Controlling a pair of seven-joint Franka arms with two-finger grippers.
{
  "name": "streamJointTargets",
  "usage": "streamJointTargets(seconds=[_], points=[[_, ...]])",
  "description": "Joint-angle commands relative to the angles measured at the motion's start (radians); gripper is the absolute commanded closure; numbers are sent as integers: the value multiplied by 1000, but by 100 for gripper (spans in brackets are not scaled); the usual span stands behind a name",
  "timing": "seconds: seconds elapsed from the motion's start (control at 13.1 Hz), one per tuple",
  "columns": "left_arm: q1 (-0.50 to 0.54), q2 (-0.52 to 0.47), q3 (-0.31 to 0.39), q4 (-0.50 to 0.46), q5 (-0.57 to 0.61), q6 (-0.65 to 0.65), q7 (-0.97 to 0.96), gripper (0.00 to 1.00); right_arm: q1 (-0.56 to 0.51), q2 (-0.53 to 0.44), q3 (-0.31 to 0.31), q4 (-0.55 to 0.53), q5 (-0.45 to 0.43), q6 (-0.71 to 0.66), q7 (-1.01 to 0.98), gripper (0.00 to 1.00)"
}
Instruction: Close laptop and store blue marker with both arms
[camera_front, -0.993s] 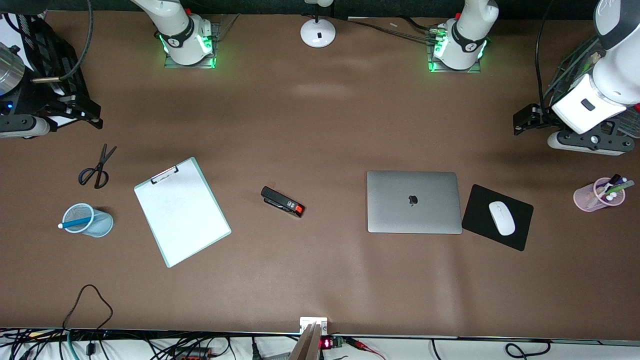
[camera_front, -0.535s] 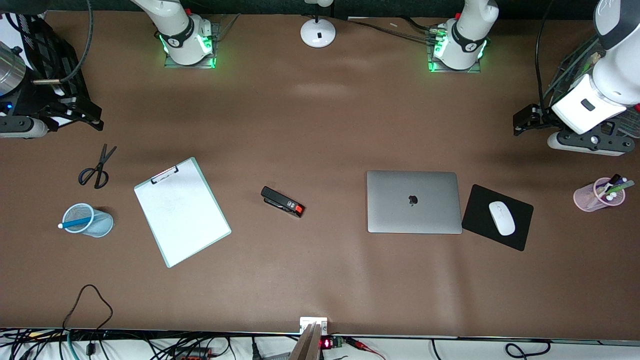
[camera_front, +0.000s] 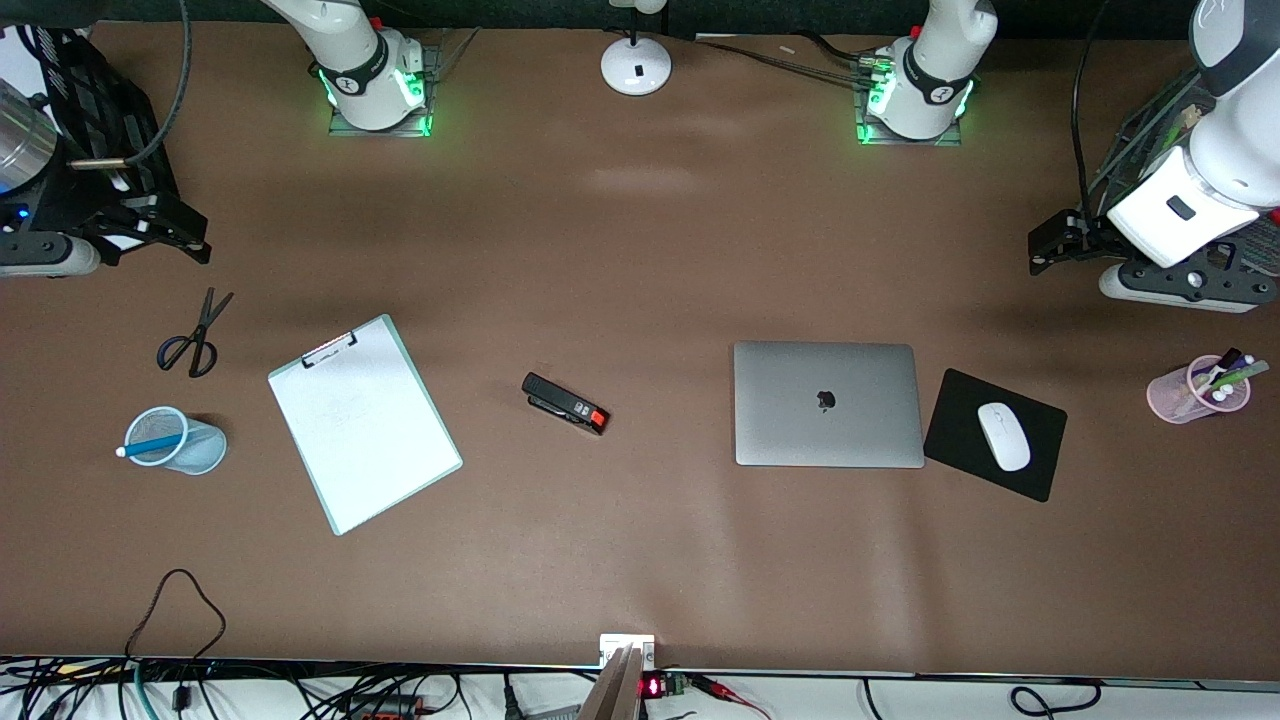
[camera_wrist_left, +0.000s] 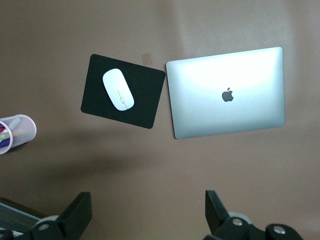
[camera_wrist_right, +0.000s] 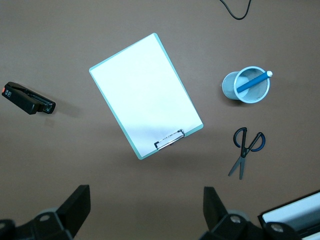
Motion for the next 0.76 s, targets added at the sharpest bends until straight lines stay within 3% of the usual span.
streamJointTargets(seconds=[0.0,0.69], points=[[4,18,-6,31,13,-7,17,0,3,-7,3,-4,-1,13,14,0],[2,19,-6,33,14,-7,15,0,-2,-8,1,-12,0,25,-4,0]])
